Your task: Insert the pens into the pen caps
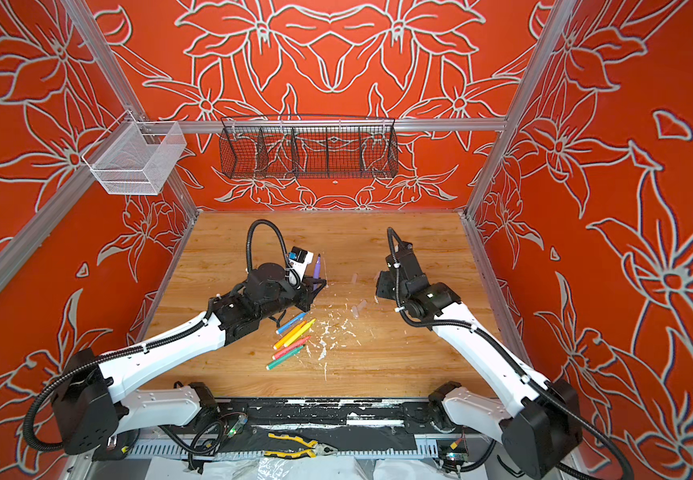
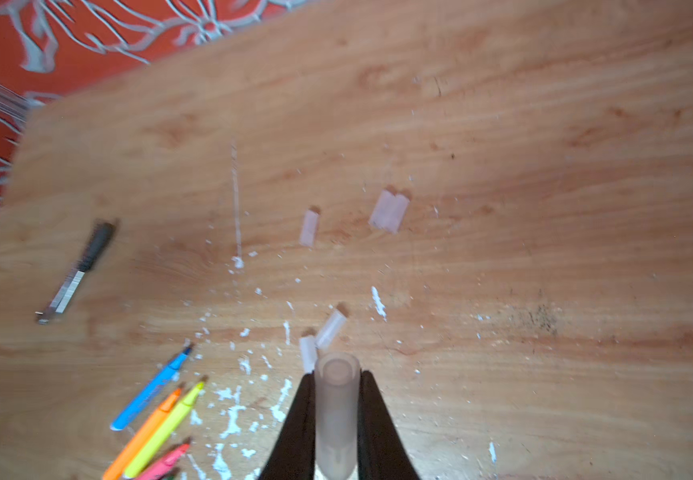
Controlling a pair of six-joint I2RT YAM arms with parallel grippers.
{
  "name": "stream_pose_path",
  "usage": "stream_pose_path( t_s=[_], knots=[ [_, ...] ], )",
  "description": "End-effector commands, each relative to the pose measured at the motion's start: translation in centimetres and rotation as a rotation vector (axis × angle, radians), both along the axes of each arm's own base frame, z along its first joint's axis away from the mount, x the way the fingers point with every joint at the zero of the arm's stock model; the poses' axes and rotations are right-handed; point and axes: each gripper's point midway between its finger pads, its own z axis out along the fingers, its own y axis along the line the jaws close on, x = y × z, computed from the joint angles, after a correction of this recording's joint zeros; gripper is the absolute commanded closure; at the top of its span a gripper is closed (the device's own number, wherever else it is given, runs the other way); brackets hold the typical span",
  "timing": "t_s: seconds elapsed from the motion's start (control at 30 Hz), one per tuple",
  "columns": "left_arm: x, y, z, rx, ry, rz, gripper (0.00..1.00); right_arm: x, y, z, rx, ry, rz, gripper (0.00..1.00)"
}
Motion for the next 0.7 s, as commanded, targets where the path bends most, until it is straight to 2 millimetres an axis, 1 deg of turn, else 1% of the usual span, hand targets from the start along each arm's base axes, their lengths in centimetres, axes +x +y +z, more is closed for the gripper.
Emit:
stream_pose_path(
  t_s=[0.0,0.07,0.13,0.2,0.27,0.37,0.5,0.6,0.67],
  knots=[
    [-1.0,-0.2,1.4,-0.007,-0.072,-0.033,1.00,0.3,1.1,5.3,0.141,-0.133,0.013,0.97],
    [-1.2,-0.3,1.7,-0.023,-0.073,-0.040,1.00,-0.1,1.4,7.7,0.209,-0.220,0.034,0.97],
    [-1.7,-0.7,1.9,-0.043,-0.074,-0.070,1.00,-0.6,1.7,9.3,0.266,-0.305,0.064,0.96],
    [-2.1,-1.4,1.6,-0.057,-0.067,-0.104,1.00,-1.3,2.3,10.2,0.315,-0.379,0.118,0.96],
    [-2.4,-2.1,1.3,-0.047,-0.066,-0.116,1.00,-2.0,2.9,10.6,0.353,-0.433,0.174,0.97],
    [-2.9,-3.5,0.6,-0.003,-0.086,-0.125,1.00,-2.7,2.7,10.3,0.376,-0.462,0.179,0.96],
    [-3.5,-5.4,-0.4,0.034,-0.076,-0.167,1.00,-2.7,2.9,9.8,0.391,-0.481,0.193,0.97],
    [-3.6,-6.0,-0.9,0.040,-0.059,-0.178,1.00,-2.5,3.7,9.1,0.405,-0.466,0.220,0.99],
    [-3.6,-6.1,-0.9,0.035,-0.059,-0.181,1.00,-2.3,4.1,8.7,0.414,-0.453,0.233,0.99]
  ],
)
